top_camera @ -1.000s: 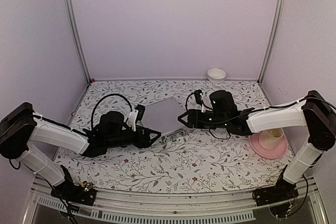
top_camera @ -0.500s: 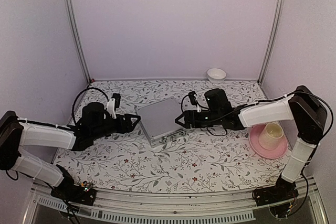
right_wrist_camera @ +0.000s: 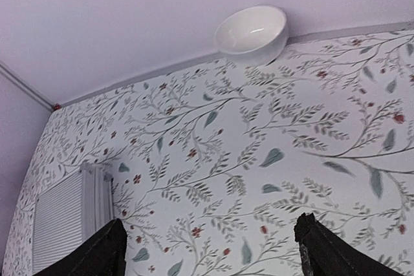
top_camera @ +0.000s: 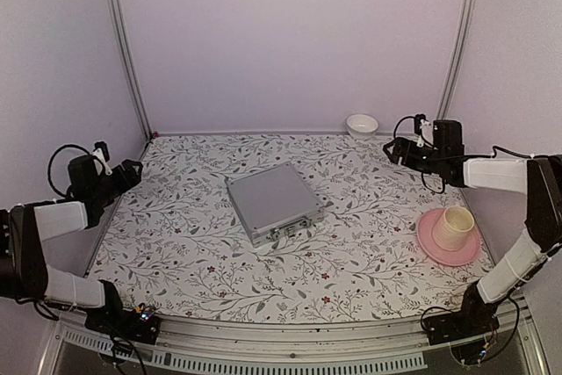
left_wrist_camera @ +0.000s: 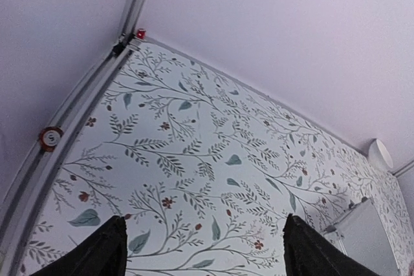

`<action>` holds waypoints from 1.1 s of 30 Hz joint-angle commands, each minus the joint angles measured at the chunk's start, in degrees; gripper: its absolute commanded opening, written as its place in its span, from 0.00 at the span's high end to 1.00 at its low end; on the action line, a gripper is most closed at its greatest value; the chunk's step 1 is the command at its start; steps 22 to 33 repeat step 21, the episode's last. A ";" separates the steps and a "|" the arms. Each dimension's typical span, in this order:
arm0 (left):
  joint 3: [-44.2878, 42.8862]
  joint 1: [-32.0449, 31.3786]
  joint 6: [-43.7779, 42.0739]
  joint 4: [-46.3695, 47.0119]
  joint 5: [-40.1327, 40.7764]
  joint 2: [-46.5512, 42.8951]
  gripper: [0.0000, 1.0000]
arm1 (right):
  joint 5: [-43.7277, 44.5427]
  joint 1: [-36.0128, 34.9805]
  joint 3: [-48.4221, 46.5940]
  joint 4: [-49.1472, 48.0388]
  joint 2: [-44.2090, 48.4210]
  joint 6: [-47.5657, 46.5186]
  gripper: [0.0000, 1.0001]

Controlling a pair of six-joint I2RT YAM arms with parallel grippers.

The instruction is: Pack up texas hold em set

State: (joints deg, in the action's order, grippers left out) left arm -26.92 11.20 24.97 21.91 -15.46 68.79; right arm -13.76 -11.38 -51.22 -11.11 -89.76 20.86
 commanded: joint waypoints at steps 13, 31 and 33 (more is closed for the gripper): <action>16.40 7.08 -10.98 30.70 12.37 -4.46 0.11 | 14.29 19.65 21.97 -24.73 12.08 -10.33 0.08; 16.08 4.94 -11.60 36.02 11.59 1.62 0.11 | 14.51 19.63 24.89 -30.89 11.69 -11.04 0.08; 16.08 4.94 -11.60 36.02 11.59 1.62 0.11 | 14.51 19.63 24.89 -30.89 11.69 -11.04 0.08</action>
